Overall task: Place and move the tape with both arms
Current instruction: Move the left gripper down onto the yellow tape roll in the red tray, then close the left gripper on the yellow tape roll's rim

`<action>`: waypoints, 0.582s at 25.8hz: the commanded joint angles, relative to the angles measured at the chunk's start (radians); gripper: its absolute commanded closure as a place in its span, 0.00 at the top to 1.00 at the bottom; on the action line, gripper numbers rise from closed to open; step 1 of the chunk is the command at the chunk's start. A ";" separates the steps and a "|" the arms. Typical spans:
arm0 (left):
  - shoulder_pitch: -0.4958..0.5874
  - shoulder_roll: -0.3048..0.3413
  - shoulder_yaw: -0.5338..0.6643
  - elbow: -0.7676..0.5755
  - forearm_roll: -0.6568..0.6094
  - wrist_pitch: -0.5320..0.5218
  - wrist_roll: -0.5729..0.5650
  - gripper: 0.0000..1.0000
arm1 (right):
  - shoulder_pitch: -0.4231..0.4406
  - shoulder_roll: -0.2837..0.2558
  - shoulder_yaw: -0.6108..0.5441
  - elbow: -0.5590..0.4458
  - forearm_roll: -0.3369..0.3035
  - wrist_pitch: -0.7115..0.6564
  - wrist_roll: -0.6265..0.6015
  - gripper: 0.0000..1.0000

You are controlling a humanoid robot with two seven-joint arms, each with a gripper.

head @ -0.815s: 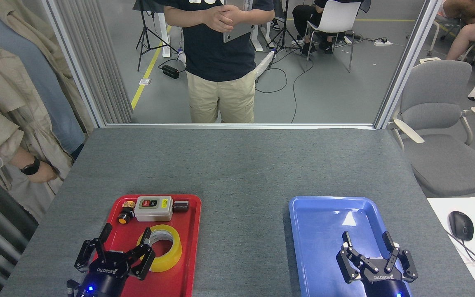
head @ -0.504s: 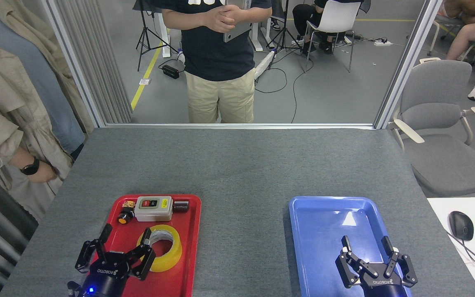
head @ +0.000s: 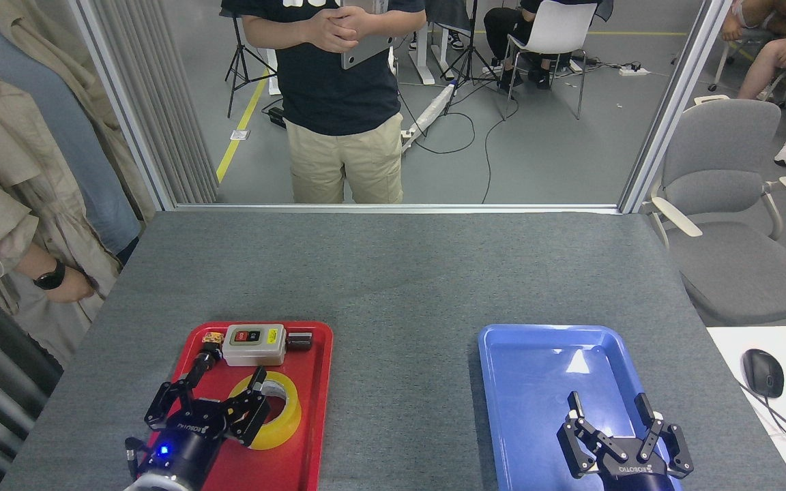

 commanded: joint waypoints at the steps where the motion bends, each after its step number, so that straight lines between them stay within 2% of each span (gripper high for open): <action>1: -0.083 0.006 -0.001 -0.002 0.011 -0.008 -0.418 1.00 | 0.000 -0.007 0.000 0.003 0.000 0.000 -0.002 1.00; 3: -0.118 0.012 -0.001 -0.028 0.011 -0.031 -0.605 1.00 | 0.000 -0.007 0.000 0.005 0.000 0.000 -0.002 1.00; 6: -0.161 0.032 -0.001 -0.037 0.011 -0.079 -0.757 1.00 | 0.000 -0.005 0.000 0.005 0.000 0.000 -0.002 1.00; 11: -0.234 0.050 -0.019 -0.001 0.011 -0.083 -0.883 1.00 | 0.002 -0.005 0.002 0.005 0.000 0.000 -0.003 1.00; 15: -0.315 0.047 -0.062 0.142 0.011 -0.117 -0.892 1.00 | 0.002 -0.005 0.002 0.008 0.000 0.002 -0.002 1.00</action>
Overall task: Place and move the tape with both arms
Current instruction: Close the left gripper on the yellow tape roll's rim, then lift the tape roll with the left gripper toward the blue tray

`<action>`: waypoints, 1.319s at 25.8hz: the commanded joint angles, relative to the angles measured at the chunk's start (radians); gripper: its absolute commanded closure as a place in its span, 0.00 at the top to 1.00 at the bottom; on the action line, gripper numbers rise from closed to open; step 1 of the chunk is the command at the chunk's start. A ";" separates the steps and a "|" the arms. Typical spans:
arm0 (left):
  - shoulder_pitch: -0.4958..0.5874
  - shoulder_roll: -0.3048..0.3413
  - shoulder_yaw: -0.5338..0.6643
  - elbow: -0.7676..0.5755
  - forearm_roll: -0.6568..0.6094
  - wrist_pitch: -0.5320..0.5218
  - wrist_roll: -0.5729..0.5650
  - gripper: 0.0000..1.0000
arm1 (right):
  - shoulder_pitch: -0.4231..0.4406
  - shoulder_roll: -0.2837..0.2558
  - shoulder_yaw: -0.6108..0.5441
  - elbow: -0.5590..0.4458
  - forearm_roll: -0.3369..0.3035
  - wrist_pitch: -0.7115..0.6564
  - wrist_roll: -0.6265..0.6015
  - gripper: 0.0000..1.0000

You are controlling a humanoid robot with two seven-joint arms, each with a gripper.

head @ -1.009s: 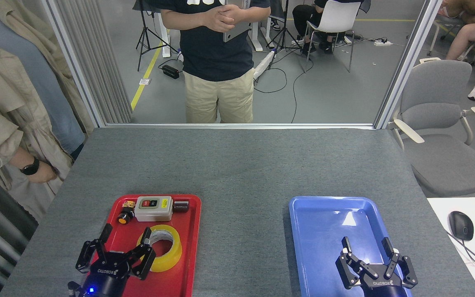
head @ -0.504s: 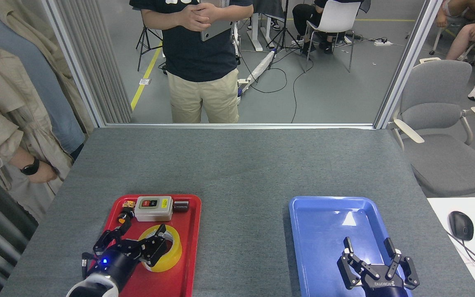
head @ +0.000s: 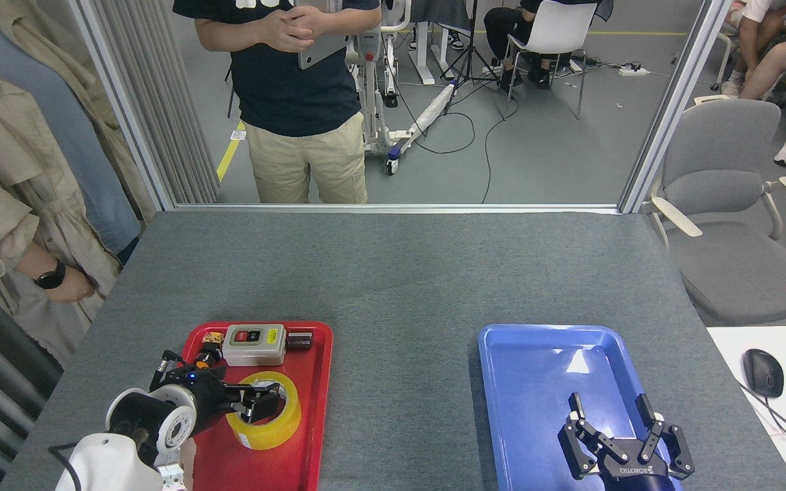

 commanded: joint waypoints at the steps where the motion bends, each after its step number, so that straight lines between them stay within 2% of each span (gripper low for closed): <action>1: -0.064 0.002 -0.024 0.110 0.000 -0.027 -0.024 1.00 | 0.000 0.000 0.000 0.004 0.000 0.001 0.001 1.00; 9: -0.111 -0.001 -0.033 0.278 -0.003 -0.025 -0.050 1.00 | -0.001 -0.011 0.000 0.024 0.000 0.027 0.006 1.00; 13: -0.137 0.005 -0.033 0.311 -0.017 -0.021 -0.050 0.99 | -0.001 -0.011 0.008 0.025 0.000 0.027 0.006 1.00; 14: -0.143 0.005 -0.033 0.314 -0.015 -0.021 -0.050 0.96 | -0.001 -0.012 0.009 0.025 0.000 0.027 0.006 1.00; 17: -0.156 0.003 -0.035 0.330 -0.017 -0.025 -0.050 0.77 | -0.003 -0.018 0.016 0.031 0.000 0.027 0.006 1.00; 21: -0.154 0.003 -0.044 0.345 -0.015 -0.021 -0.050 0.43 | -0.004 -0.024 0.031 0.037 0.002 0.027 0.006 1.00; 24: -0.159 0.005 -0.056 0.374 -0.014 -0.019 -0.050 0.36 | -0.004 -0.024 0.034 0.037 0.002 0.027 0.006 1.00; 25: -0.160 0.005 -0.056 0.374 -0.012 -0.022 -0.052 0.27 | -0.004 -0.024 0.034 0.037 0.002 0.027 0.006 1.00; 27: -0.160 0.006 -0.058 0.374 0.000 -0.033 -0.055 0.00 | -0.004 -0.026 0.034 0.037 0.002 0.027 0.006 1.00; 30: -0.162 0.008 -0.060 0.376 0.057 -0.058 -0.050 0.00 | -0.006 -0.031 0.035 0.037 0.002 0.026 0.004 1.00; 34: -0.197 0.037 -0.053 0.374 0.373 -0.097 -0.027 0.00 | -0.006 -0.037 0.040 0.037 0.002 0.015 0.004 1.00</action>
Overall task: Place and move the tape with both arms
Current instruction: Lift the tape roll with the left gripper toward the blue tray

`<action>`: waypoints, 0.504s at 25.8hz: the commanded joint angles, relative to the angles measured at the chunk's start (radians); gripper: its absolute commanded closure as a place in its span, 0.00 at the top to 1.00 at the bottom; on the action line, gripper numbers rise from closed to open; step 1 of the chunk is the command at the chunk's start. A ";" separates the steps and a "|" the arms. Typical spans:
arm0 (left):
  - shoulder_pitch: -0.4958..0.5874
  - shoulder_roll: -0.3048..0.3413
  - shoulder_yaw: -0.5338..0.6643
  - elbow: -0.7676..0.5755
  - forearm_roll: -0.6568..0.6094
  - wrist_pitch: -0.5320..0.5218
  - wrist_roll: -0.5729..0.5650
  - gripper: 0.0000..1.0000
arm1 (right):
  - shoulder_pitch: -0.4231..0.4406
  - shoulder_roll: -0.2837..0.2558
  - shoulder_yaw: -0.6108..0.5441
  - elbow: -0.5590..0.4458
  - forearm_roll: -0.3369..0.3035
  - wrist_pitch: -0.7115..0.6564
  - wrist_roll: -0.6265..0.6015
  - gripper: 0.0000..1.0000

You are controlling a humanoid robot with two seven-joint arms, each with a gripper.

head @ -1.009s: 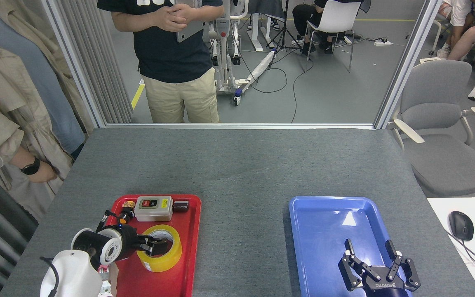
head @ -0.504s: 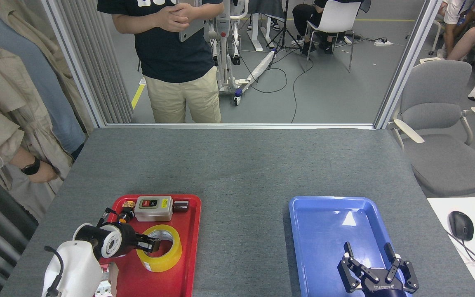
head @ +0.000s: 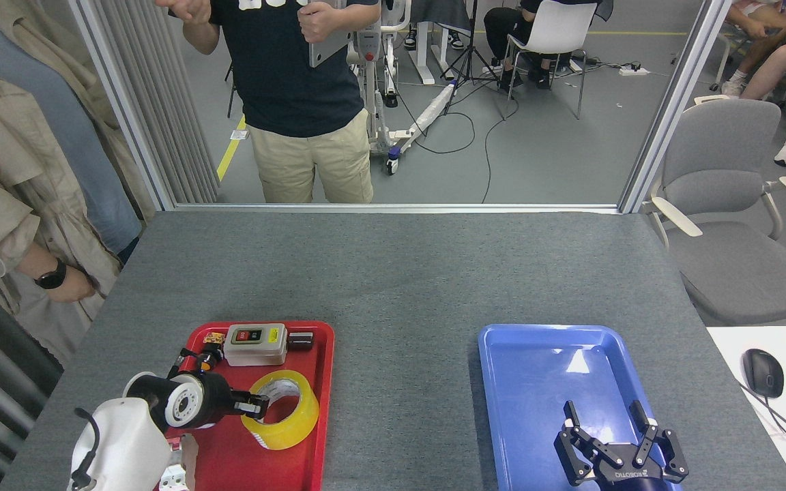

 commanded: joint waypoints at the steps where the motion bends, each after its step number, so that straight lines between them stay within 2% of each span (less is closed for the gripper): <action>1: -0.042 0.030 0.004 -0.006 0.269 -0.054 0.028 0.00 | -0.002 -0.005 0.015 0.000 0.000 -0.006 -0.007 1.00; 3: -0.068 0.034 0.009 -0.010 0.418 -0.161 0.029 0.00 | -0.002 -0.005 0.033 0.000 0.005 -0.015 -0.007 1.00; 4: -0.076 0.033 0.018 -0.010 0.490 -0.249 0.029 0.00 | -0.002 -0.005 0.033 0.000 0.012 -0.029 -0.009 1.00; 6: -0.076 0.011 0.056 0.005 0.608 -0.427 0.034 0.00 | 0.000 -0.008 0.033 0.000 0.029 -0.078 -0.012 1.00; 7: -0.076 -0.018 0.067 0.022 0.657 -0.467 0.035 0.00 | -0.002 -0.012 0.035 0.000 0.032 -0.111 -0.014 1.00; 9: -0.070 -0.094 0.069 0.094 0.727 -0.467 0.035 0.00 | -0.006 -0.038 0.036 0.000 0.032 -0.190 -0.021 1.00; 13: -0.070 -0.188 0.062 0.261 0.806 -0.467 0.035 0.00 | -0.009 -0.061 0.038 -0.002 0.032 -0.409 -0.070 1.00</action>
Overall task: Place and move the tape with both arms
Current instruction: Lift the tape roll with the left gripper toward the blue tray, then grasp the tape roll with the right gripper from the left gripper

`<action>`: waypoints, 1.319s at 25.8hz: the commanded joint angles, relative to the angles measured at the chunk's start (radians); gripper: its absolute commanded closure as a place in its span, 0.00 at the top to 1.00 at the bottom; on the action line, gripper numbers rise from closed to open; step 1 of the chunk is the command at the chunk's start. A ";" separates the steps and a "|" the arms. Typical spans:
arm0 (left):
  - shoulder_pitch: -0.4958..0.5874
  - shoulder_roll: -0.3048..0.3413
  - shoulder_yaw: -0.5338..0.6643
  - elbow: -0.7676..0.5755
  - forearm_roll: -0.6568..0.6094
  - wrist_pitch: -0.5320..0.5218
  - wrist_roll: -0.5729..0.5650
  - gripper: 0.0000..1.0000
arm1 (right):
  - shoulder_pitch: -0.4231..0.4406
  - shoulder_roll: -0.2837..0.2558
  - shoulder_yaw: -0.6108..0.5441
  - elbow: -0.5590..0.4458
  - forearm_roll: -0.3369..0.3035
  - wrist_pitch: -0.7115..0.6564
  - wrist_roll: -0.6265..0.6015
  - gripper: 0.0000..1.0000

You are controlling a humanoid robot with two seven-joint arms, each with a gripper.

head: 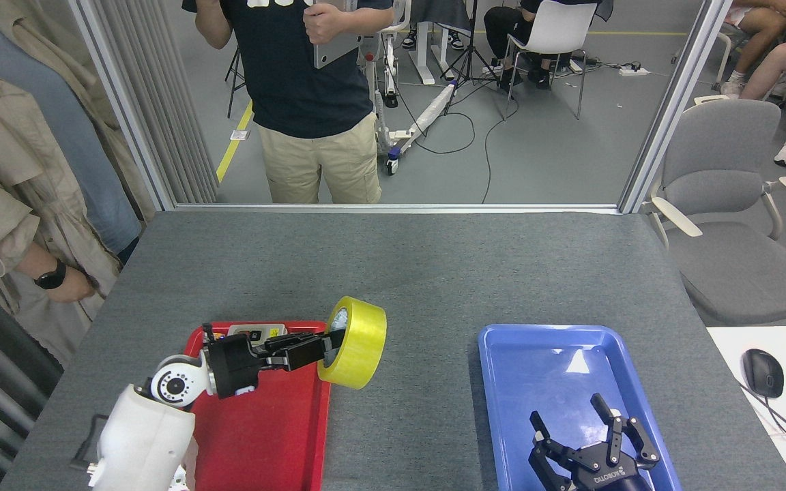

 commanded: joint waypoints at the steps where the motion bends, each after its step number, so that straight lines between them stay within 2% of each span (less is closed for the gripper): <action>1: 0.002 -0.093 -0.002 0.125 0.063 -0.019 0.000 0.00 | -0.003 -0.016 0.001 -0.004 0.001 -0.195 -0.038 1.00; 4: 0.010 -0.145 -0.034 0.160 0.058 -0.019 -0.002 0.00 | -0.021 -0.056 0.030 -0.010 0.014 -0.353 -0.044 1.00; 6: 0.019 -0.173 -0.040 0.166 0.058 -0.019 -0.002 0.00 | -0.049 -0.070 0.083 -0.015 0.030 -0.385 -0.044 1.00; 10: 0.022 -0.185 -0.040 0.153 0.060 -0.019 -0.002 0.00 | -0.109 -0.070 0.175 -0.012 0.038 -0.364 -0.044 1.00; 15: 0.042 -0.185 -0.040 0.120 0.058 -0.019 -0.004 0.00 | -0.119 -0.061 0.247 0.000 0.047 -0.342 -0.044 0.99; 22: 0.085 -0.185 -0.067 0.050 0.058 -0.019 -0.002 0.00 | -0.152 -0.041 0.316 0.003 0.081 -0.282 -0.044 0.95; 28: 0.088 -0.194 -0.093 0.047 0.058 -0.019 -0.002 0.00 | -0.168 -0.023 0.359 0.003 0.107 -0.238 -0.044 0.93; 30: 0.089 -0.200 -0.096 0.053 0.058 -0.019 -0.002 0.00 | -0.165 -0.027 0.369 0.003 0.110 -0.238 -0.047 0.86; 34: 0.091 -0.202 -0.096 0.054 0.061 -0.019 -0.002 0.00 | -0.156 -0.029 0.377 0.003 0.110 -0.235 -0.072 0.51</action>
